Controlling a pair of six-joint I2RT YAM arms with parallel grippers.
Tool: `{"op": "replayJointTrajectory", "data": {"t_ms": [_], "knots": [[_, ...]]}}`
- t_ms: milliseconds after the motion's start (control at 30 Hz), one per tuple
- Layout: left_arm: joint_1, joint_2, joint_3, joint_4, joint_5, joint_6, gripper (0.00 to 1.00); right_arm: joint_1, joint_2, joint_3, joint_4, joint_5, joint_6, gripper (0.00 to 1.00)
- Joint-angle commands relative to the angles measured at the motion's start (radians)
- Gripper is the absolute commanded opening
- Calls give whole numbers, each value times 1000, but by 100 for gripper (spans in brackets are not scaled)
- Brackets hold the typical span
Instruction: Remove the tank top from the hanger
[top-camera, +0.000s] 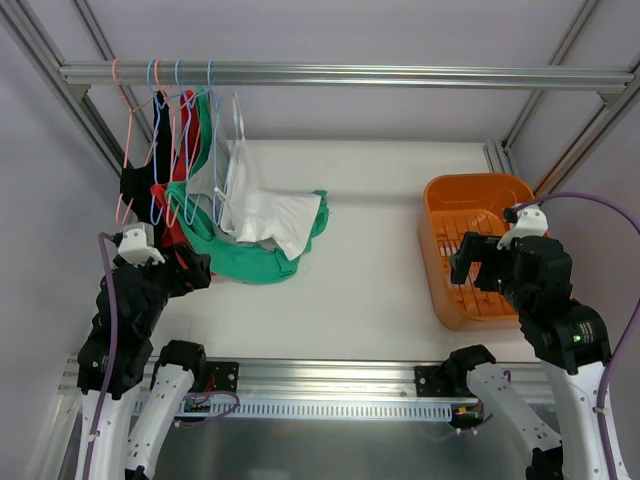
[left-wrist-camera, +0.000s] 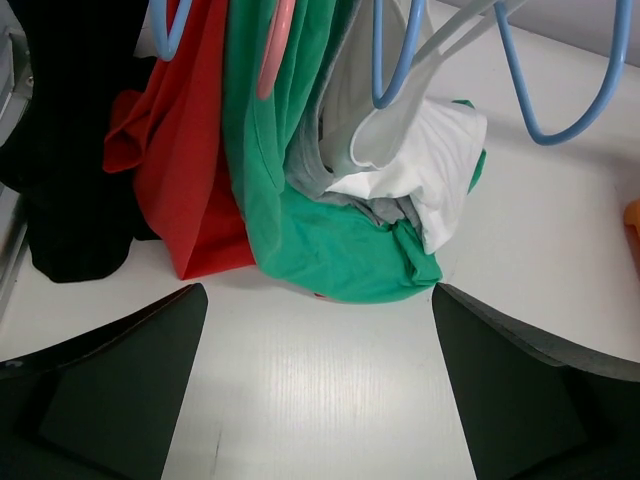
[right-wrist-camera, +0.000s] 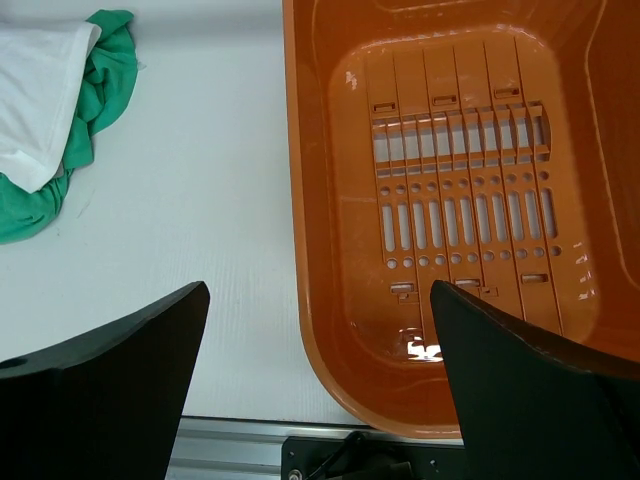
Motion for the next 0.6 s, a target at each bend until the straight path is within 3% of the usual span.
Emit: {"op": "replayJointTrajectory", "data": {"t_ms": [0, 233, 433, 567], "knots": [[-4, -15, 41, -12, 4, 8, 99, -2, -1, 22, 37, -3, 14, 99], [-4, 42, 180, -25, 151, 42, 99, -1, 2, 22, 43, -56, 6, 99], [-4, 333, 522, -37, 374, 30, 99, -4, 23, 7, 55, -128, 11, 100], [-6, 537, 682, -35, 432, 7, 99, -4, 17, -18, 75, -145, 14, 100]]}}
